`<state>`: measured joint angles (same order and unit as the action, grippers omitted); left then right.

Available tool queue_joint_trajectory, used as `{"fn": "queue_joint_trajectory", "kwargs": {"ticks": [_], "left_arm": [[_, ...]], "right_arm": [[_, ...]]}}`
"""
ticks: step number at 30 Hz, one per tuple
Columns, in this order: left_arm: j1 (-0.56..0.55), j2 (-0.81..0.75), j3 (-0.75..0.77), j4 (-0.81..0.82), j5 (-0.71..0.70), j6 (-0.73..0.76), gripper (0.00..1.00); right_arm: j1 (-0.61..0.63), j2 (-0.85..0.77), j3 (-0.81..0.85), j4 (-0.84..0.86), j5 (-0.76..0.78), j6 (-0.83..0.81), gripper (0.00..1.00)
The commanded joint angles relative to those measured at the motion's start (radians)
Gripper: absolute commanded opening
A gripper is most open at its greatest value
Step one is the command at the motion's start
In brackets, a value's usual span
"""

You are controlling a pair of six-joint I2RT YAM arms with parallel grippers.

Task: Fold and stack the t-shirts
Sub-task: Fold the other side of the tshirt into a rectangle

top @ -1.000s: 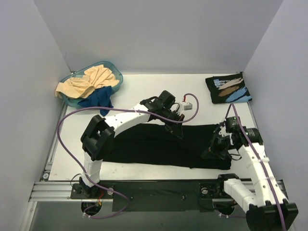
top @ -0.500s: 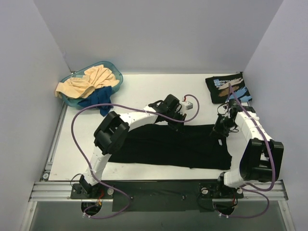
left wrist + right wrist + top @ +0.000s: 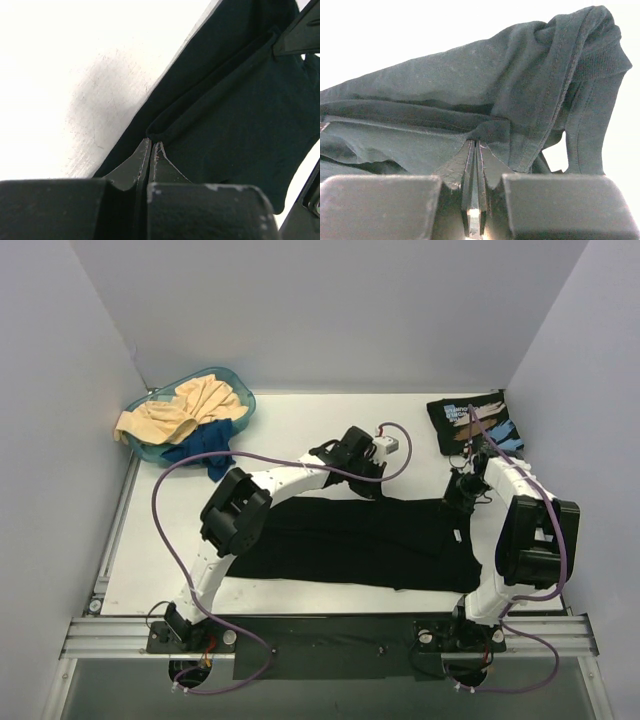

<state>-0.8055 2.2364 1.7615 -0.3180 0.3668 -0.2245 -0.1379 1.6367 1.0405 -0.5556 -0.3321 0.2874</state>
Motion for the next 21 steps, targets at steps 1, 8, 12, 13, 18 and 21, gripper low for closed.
{"fn": "queue_joint_trajectory", "kwargs": {"ticks": [1, 8, 12, 13, 18, 21], "left_arm": [[0.005, 0.04, 0.026, 0.013, 0.015, 0.008, 0.0], [-0.003, 0.058, 0.032, 0.002, 0.001, 0.034, 0.04], [-0.004, 0.063, 0.09, -0.058, -0.018, 0.089, 0.47], [-0.004, 0.06, 0.113, -0.076, -0.023, 0.097, 0.57], [0.011, 0.034, 0.206, -0.159, -0.026, 0.152, 0.63], [0.034, 0.003, 0.274, -0.242, -0.005, 0.181, 0.64]], "right_arm": [[-0.009, 0.011, 0.053, -0.032, 0.045, -0.024, 0.0], [-0.006, -0.011, 0.058, -0.052, 0.041, 0.004, 0.0], [-0.006, -0.014, 0.076, -0.095, 0.123, 0.027, 0.31], [-0.008, -0.015, 0.084, -0.119, 0.169, 0.033, 0.37], [0.004, -0.121, 0.13, -0.164, 0.238, 0.036, 0.4], [0.061, -0.176, 0.118, -0.193, 0.269, 0.062, 0.25]]}}
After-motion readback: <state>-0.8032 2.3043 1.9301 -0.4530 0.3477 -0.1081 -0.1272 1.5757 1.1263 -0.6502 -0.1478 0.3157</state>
